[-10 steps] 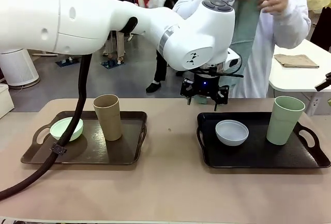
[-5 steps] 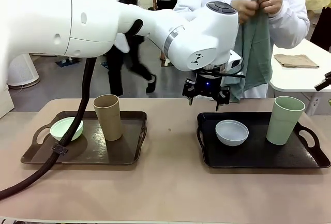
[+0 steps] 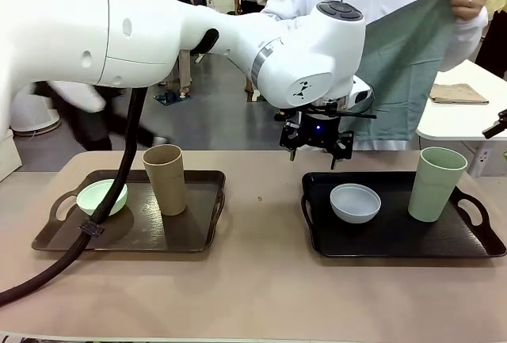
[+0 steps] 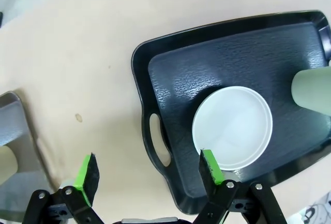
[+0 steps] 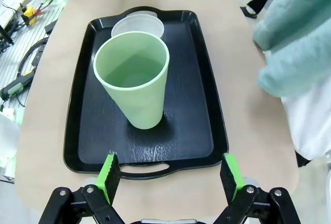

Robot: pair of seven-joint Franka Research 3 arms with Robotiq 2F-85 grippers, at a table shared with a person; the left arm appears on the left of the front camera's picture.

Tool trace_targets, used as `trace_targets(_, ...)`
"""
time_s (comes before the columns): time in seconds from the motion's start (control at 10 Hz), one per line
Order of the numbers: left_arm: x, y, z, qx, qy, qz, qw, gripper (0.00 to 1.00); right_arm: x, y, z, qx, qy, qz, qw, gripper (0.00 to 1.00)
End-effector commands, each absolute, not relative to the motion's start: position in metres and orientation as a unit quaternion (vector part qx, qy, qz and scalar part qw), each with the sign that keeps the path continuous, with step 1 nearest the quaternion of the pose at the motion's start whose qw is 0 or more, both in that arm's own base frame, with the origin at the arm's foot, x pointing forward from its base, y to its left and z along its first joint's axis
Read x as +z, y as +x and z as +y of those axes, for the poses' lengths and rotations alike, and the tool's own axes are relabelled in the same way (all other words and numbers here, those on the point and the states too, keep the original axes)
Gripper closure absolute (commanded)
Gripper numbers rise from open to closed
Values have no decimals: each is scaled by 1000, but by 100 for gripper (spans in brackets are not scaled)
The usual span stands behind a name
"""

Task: Set up a tray with a mat and arrange the tableware.
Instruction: Pick up the Picnic Bowl and Reusable plastic cup from the Handle tray in front of the human's position and hold them in the air.

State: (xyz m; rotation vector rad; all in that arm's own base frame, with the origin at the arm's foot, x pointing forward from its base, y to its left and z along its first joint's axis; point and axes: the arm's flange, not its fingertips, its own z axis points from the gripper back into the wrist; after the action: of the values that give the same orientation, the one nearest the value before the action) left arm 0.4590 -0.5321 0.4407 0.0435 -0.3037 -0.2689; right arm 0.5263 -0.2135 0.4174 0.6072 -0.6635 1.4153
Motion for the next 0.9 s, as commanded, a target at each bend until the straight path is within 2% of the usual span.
trace_targets(0.0, 434, 459, -533, -136, 2, -161, 978, 0, 406, 532, -209, 605, 266, -304, 686, 0)
trace_targets(0.2, 415, 452, -542, -151, -9, -179, 972, 0, 374, 543, -200, 539, 291, -299, 732, 0)
trace_targets(0.4, 402, 446, -555, -157, -6, -200, 967, 0, 357, 542, -187, 537, 322, -279, 729, 0)
trace_targets(0.8, 385, 452, -574, -148, 2, -189, 971, 0, 358, 518, -162, 612, 363, -271, 648, 0)
